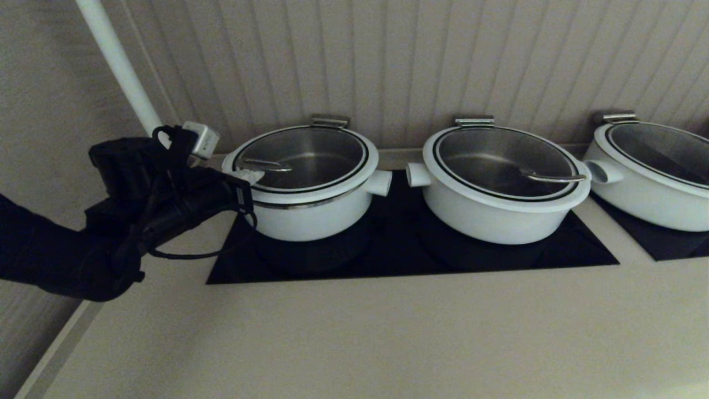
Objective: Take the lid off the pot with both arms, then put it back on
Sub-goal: Open the food pot lid a small opening with the left arm
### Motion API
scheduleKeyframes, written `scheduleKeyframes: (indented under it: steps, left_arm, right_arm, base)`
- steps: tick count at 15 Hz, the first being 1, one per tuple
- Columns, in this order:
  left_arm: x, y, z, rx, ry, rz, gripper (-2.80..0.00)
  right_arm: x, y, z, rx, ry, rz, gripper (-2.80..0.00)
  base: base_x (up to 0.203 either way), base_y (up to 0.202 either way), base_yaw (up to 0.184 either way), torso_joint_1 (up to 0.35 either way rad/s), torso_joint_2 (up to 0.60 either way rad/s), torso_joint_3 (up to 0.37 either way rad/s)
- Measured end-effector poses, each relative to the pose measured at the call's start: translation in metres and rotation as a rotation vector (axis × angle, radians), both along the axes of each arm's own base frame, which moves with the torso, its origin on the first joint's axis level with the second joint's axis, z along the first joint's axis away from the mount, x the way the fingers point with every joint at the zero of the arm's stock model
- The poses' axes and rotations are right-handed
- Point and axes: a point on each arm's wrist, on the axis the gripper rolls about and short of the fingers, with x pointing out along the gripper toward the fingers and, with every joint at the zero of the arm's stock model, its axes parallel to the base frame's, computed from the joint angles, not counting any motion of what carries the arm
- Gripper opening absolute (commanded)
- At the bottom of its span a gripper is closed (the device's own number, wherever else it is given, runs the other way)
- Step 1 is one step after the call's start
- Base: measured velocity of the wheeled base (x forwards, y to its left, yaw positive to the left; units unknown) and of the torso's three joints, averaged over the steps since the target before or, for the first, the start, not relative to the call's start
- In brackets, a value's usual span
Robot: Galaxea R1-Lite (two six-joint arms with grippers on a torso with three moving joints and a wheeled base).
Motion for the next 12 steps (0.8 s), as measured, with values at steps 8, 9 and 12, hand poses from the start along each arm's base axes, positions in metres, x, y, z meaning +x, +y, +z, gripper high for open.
scheduleKeyframes:
  steps: [8,9,12]
  left_arm:
    - [-0.0025,0.0000,0.0051,-0.001,-0.015,-0.004,-2.80]
    - [-0.0027,0.0000,0.0054,-0.001,-0.016,-0.005,-2.80]
    - [-0.0031,-0.0003,0.0057,-0.002,-0.017,-0.007,-2.80]
  right_arm:
    - [0.0000,0.0000,0.0001,0.000,-0.001,0.000,-2.80]
    - [0.0000,0.0000,0.0001,0.000,0.000,0.000,-2.80]
    - [0.0000,0.0000,0.0001,-0.002,-0.001,0.000,-2.80]
  base:
    - [0.000,0.000,0.000,0.000,0.00,0.000]
    - [0.000,0.000,0.000,0.000,0.00,0.000]
    - [0.000,0.000,0.000,0.000,0.00,0.000]
